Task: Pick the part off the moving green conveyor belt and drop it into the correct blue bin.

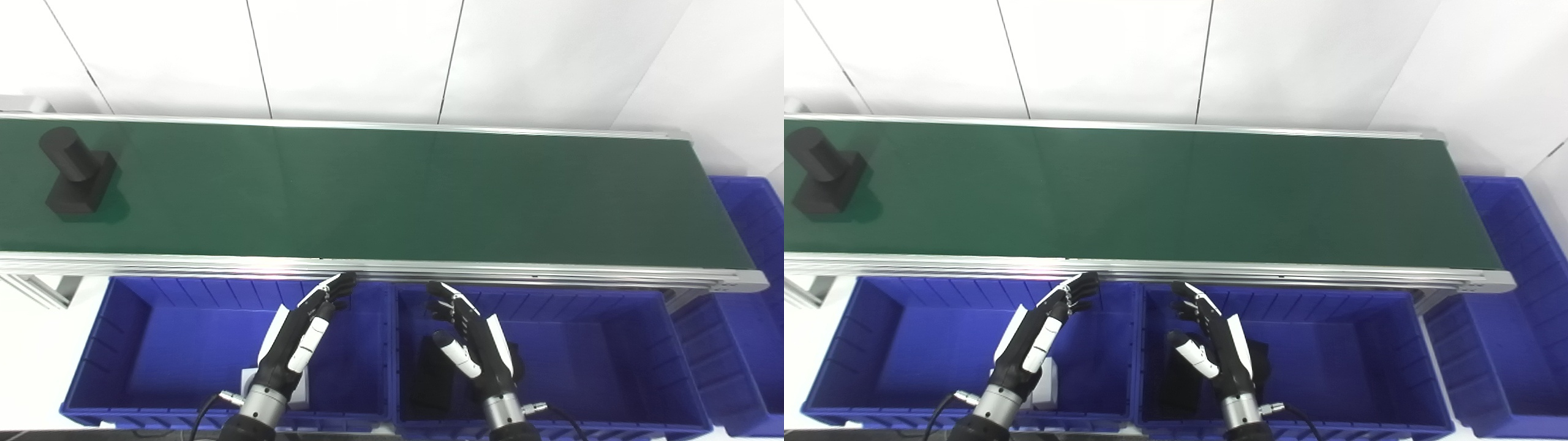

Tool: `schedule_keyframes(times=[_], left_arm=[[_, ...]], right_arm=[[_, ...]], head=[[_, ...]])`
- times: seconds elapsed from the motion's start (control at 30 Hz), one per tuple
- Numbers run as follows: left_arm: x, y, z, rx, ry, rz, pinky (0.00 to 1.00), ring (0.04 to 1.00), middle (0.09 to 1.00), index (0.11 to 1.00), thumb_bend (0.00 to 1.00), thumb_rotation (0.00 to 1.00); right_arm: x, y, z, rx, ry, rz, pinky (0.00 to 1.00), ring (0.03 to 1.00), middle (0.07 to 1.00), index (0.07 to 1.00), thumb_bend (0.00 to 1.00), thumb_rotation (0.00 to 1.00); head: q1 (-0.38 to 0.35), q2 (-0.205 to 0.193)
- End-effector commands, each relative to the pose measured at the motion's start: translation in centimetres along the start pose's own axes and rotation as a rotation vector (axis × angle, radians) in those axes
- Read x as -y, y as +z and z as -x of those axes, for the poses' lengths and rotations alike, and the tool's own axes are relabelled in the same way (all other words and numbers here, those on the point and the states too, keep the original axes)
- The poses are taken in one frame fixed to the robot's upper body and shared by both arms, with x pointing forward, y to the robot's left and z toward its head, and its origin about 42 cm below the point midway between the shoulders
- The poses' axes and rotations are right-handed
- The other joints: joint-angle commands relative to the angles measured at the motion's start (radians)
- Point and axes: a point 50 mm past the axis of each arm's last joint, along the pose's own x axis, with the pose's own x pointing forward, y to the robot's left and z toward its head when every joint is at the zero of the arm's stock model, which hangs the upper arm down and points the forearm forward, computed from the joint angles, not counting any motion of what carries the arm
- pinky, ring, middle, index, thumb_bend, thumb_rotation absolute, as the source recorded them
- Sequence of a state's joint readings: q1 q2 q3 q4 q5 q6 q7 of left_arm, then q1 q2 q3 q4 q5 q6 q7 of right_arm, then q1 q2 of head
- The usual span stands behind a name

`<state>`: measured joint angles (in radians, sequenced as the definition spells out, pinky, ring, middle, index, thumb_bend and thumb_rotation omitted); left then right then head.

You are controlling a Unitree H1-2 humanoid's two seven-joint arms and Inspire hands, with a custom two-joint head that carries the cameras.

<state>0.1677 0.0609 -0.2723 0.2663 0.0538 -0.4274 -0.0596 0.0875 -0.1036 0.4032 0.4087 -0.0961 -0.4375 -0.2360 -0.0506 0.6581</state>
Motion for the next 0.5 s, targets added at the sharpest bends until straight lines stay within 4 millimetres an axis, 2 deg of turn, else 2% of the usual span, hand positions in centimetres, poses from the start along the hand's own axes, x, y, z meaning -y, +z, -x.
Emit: schedule_keyframes(times=[0.0,0.47], left_arm=[[-0.07,0.75,-0.30,0.061,-0.002,-0.008,0.82,0.860,0.859,0.839,0.52,1.00],[-0.03,0.59,-0.25,0.055,-0.001,0.001,0.83,0.862,0.860,0.842,0.51,1.00]], right_arm=[[-0.04,0.98,-0.60,0.060,-0.005,-0.018,0.75,0.778,0.849,0.825,0.89,0.87],[0.02,0.93,-0.54,0.060,-0.004,-0.009,0.74,0.775,0.847,0.827,0.89,0.87]], head=[[0.001,-0.001],[0.000,-0.002]])
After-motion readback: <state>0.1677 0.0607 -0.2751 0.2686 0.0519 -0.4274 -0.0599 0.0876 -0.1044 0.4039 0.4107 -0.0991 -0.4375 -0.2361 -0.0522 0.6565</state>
